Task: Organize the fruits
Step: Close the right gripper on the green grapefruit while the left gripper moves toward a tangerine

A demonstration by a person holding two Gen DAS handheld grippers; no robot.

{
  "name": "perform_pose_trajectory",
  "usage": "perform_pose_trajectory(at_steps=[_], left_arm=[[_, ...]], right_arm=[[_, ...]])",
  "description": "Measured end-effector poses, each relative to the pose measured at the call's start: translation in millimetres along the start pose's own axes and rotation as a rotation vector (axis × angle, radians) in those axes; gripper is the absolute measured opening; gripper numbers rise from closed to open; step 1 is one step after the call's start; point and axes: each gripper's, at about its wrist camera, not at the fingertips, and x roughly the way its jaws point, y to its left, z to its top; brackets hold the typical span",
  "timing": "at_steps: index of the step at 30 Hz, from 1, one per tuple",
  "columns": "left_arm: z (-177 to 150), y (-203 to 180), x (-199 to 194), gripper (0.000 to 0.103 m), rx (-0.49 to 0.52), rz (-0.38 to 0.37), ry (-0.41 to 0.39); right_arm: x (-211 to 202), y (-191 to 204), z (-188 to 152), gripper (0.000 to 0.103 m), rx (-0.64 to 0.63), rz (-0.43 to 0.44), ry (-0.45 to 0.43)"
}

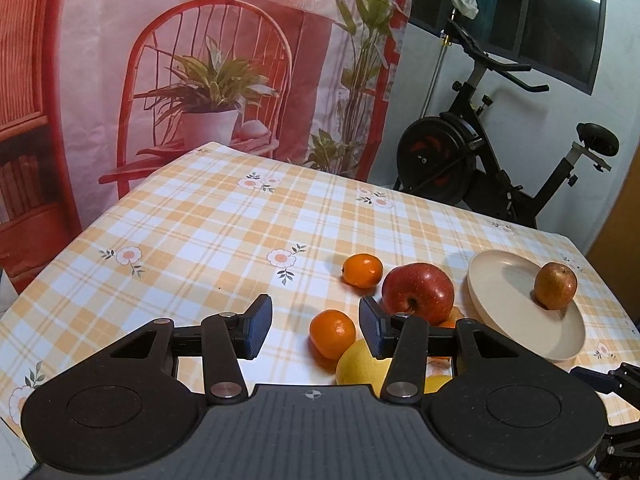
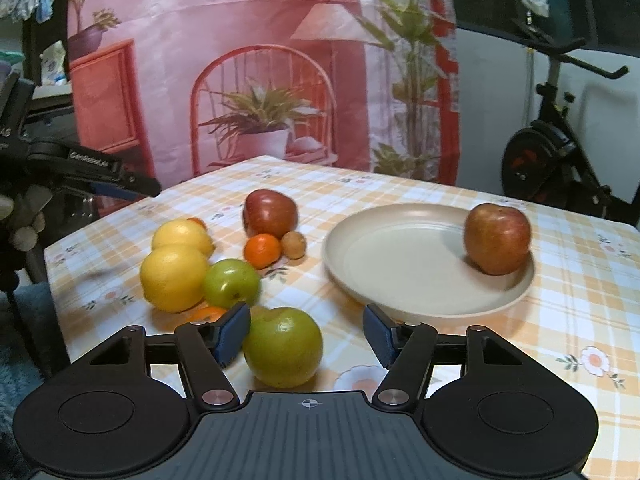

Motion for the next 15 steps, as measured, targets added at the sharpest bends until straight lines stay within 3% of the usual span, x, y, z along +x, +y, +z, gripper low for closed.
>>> perform_pose_trajectory(at_steps=[15], left_arm=[[-3.1,-1.3,5.6,0.051,0.012,0.006,0.031]], right_arm=[[8.6,12.6,-3.3,0.043,-0.058,0.108,0.069]])
